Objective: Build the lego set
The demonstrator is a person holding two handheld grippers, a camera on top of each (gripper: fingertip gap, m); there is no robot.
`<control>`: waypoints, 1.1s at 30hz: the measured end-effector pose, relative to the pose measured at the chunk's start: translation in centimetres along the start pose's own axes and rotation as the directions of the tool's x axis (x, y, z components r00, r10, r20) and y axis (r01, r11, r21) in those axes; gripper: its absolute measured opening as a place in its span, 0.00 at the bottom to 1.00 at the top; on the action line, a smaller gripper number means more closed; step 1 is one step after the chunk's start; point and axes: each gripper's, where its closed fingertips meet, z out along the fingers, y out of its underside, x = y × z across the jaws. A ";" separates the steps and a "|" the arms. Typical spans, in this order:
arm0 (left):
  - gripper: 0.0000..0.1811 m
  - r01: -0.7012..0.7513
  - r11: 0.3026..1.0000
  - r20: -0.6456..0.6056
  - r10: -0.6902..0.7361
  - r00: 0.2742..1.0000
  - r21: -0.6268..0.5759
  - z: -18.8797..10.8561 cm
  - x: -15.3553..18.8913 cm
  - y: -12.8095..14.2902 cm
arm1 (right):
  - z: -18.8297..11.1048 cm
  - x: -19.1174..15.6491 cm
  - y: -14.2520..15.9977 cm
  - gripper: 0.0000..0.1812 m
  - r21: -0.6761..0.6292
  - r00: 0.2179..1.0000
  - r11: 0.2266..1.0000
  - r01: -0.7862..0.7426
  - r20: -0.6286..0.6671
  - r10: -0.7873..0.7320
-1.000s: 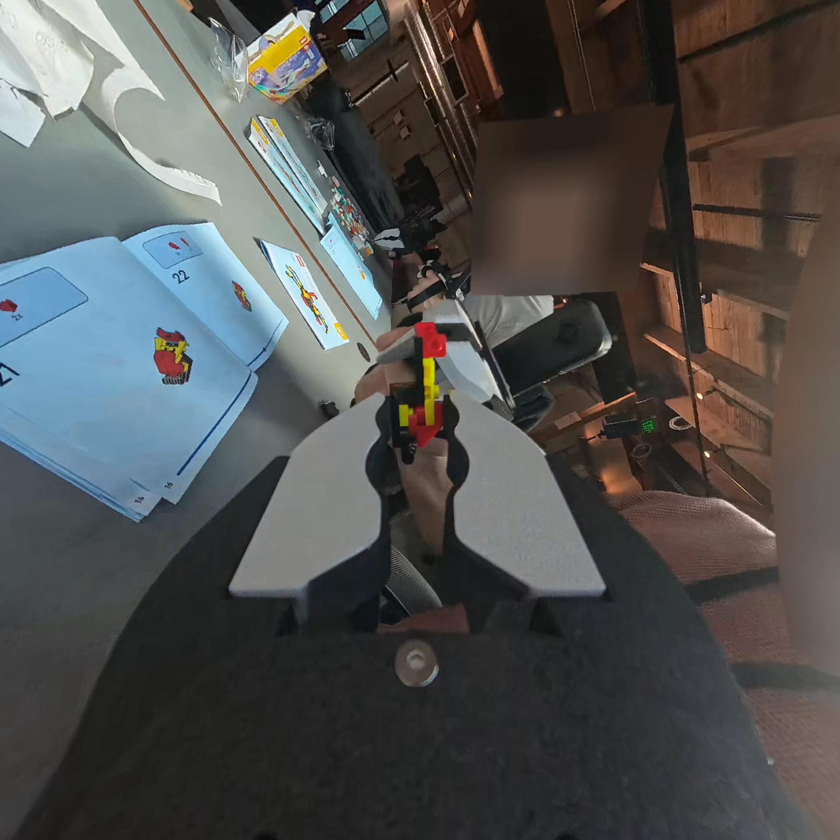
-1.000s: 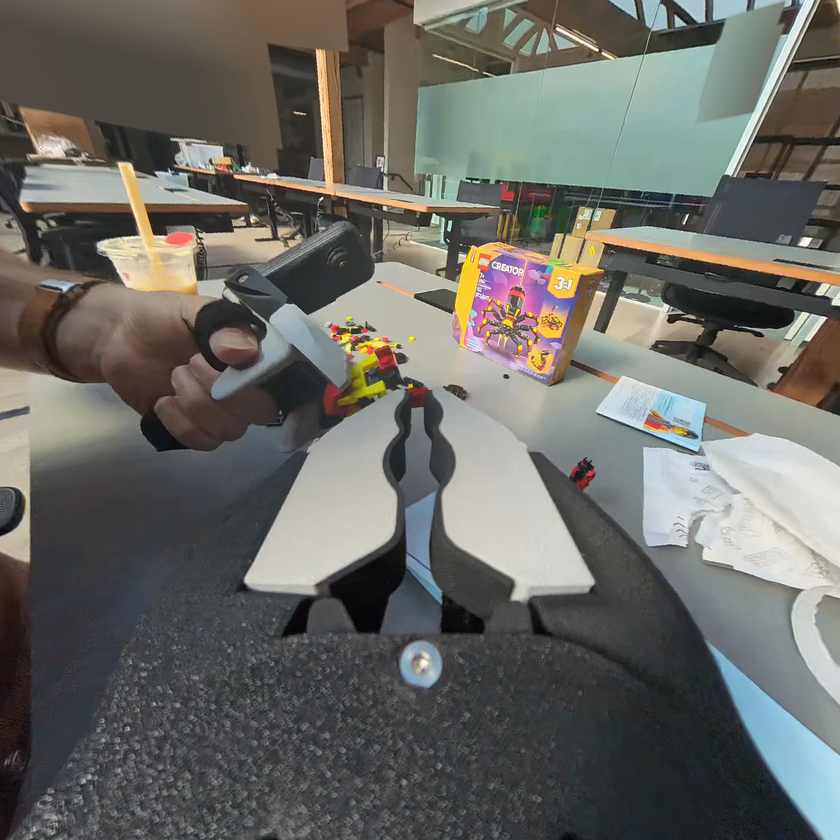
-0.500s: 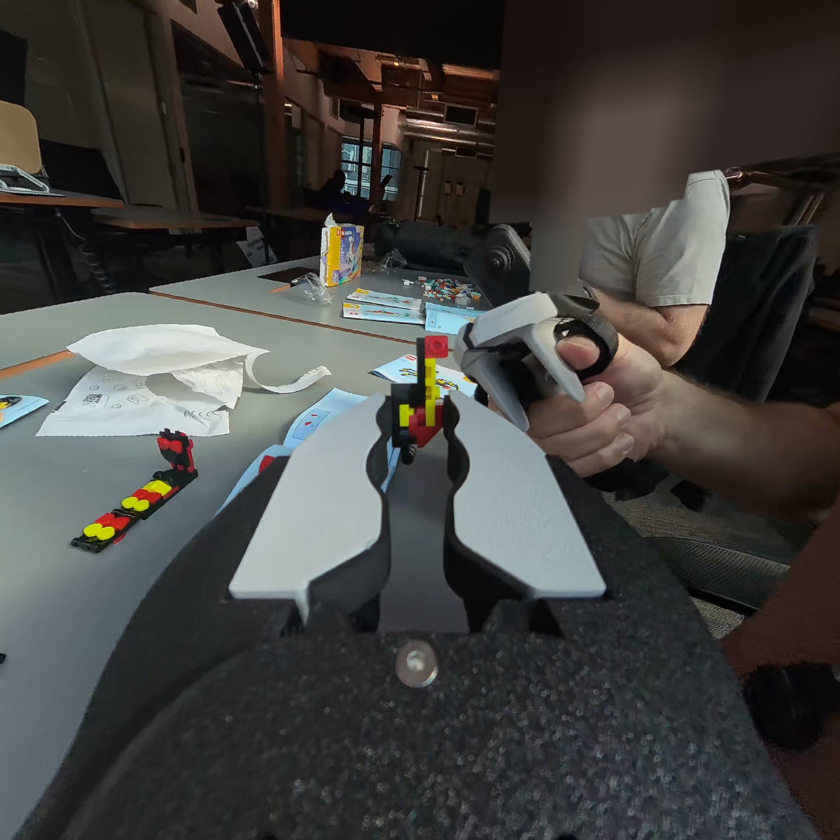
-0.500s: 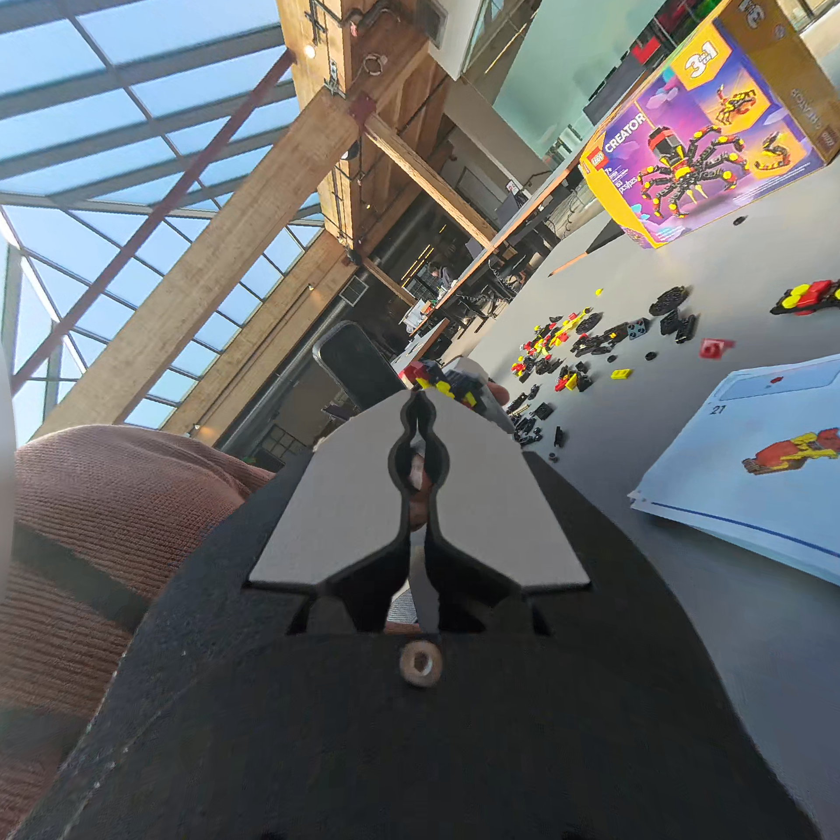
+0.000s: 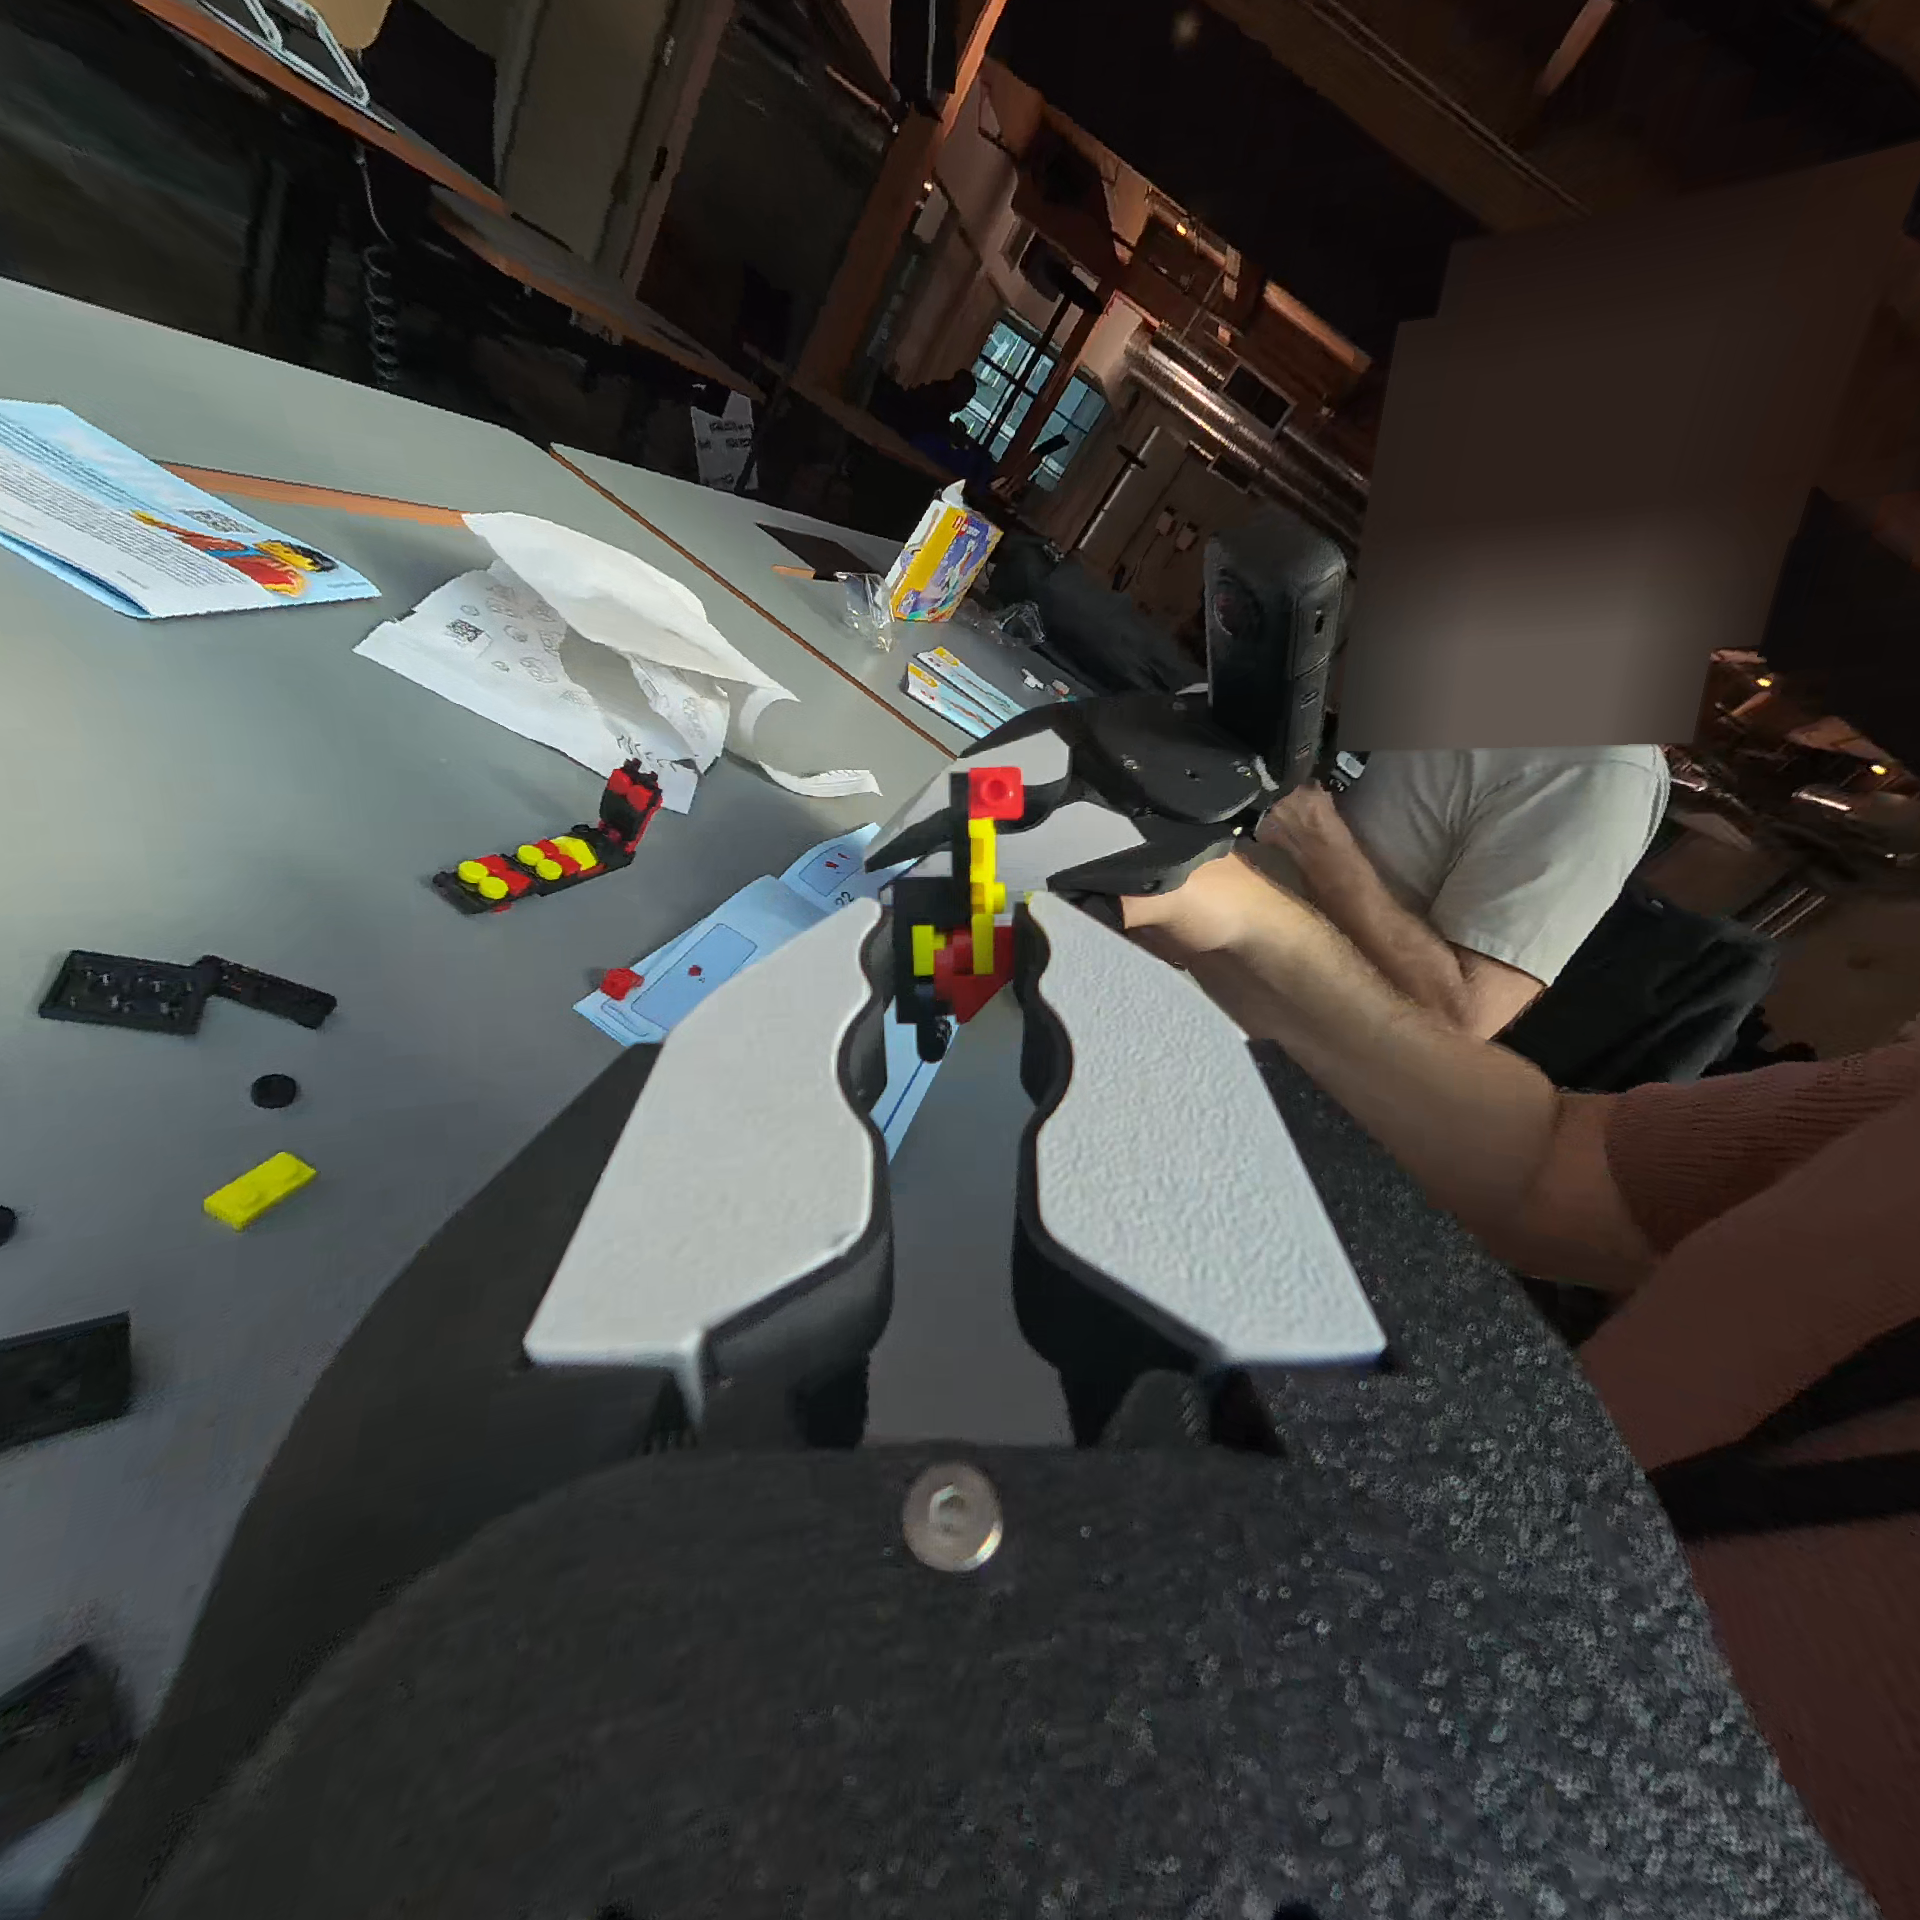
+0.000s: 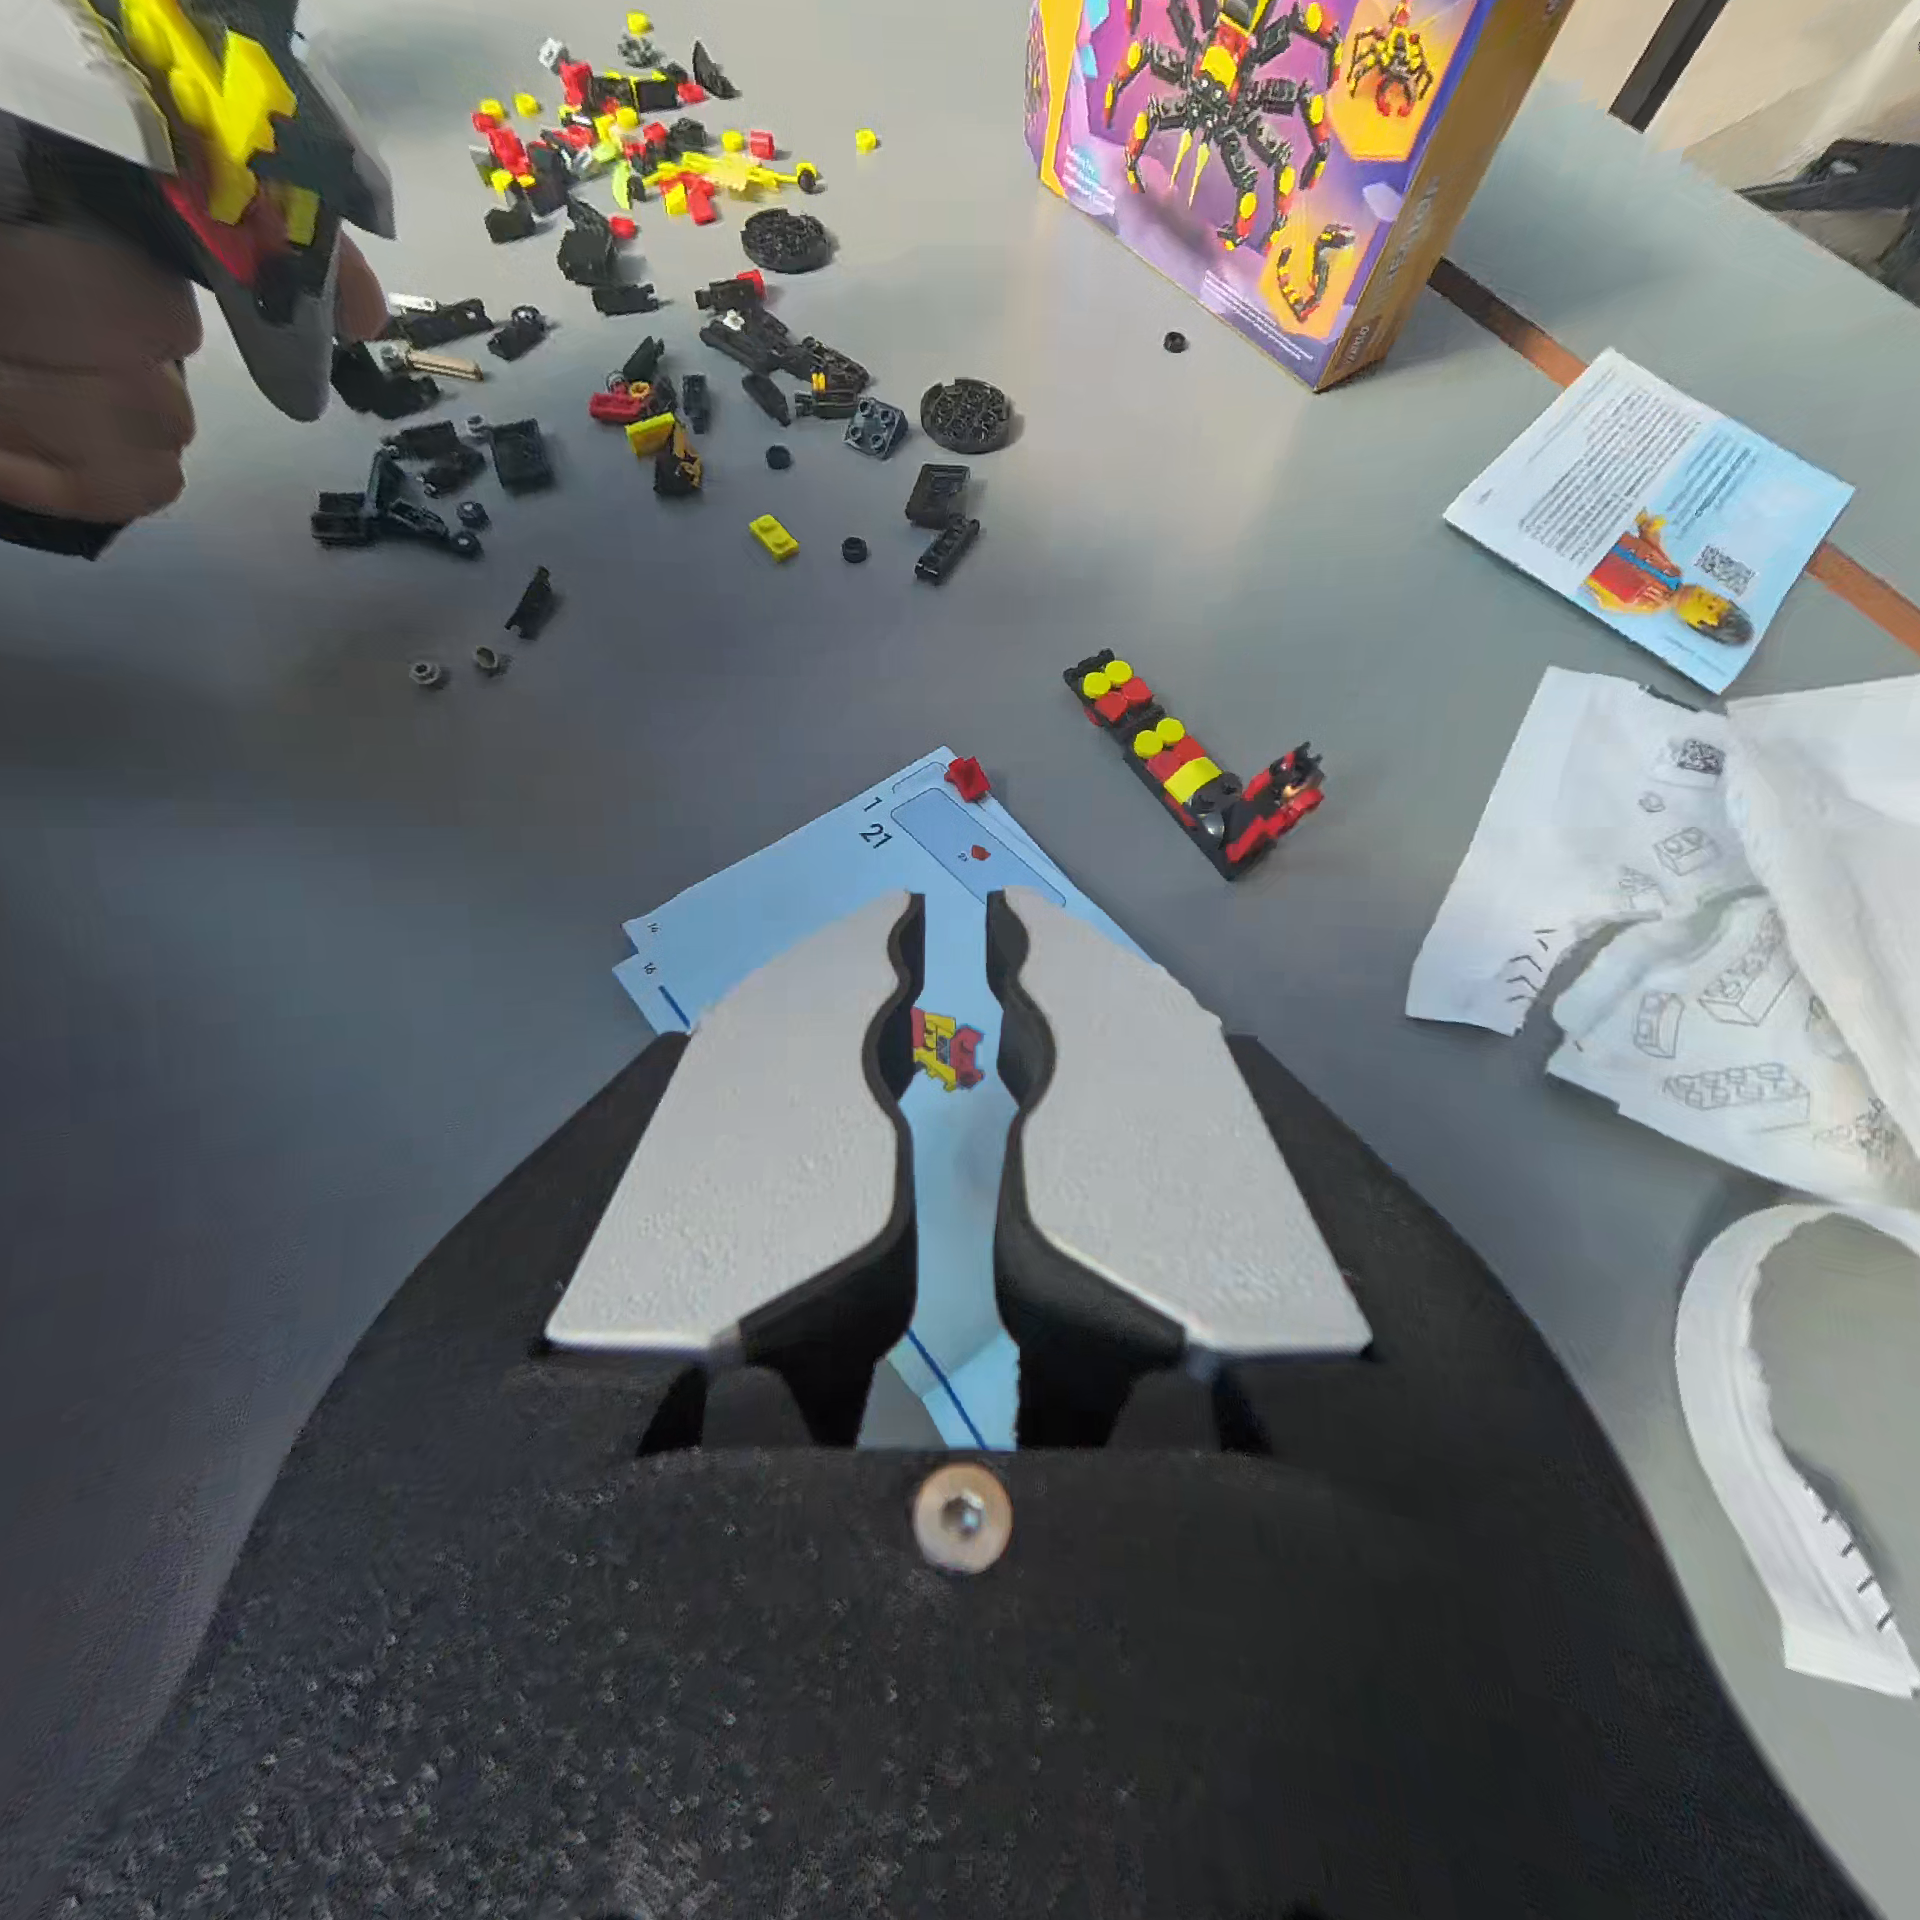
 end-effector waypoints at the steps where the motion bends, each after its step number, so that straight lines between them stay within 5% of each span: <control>1: 0.12 0.028 0.999 -0.007 -0.028 1.000 0.018 -0.1 -0.1 0.1 | 1.0 0.0 -0.3 0.06 -0.024 0.998 0.998 0.063 -0.001 -0.063; 7: 0.12 0.096 0.994 -0.006 -0.096 0.995 0.060 -0.5 -0.6 0.7 | 3.4 0.0 -2.1 0.06 -0.042 0.978 0.977 0.209 -0.010 -0.209; 33: 0.12 0.108 0.994 -0.026 -0.107 0.994 0.026 0.3 -1.8 1.4 | 5.9 0.5 0.9 0.05 -0.184 0.976 0.960 0.212 0.094 -0.198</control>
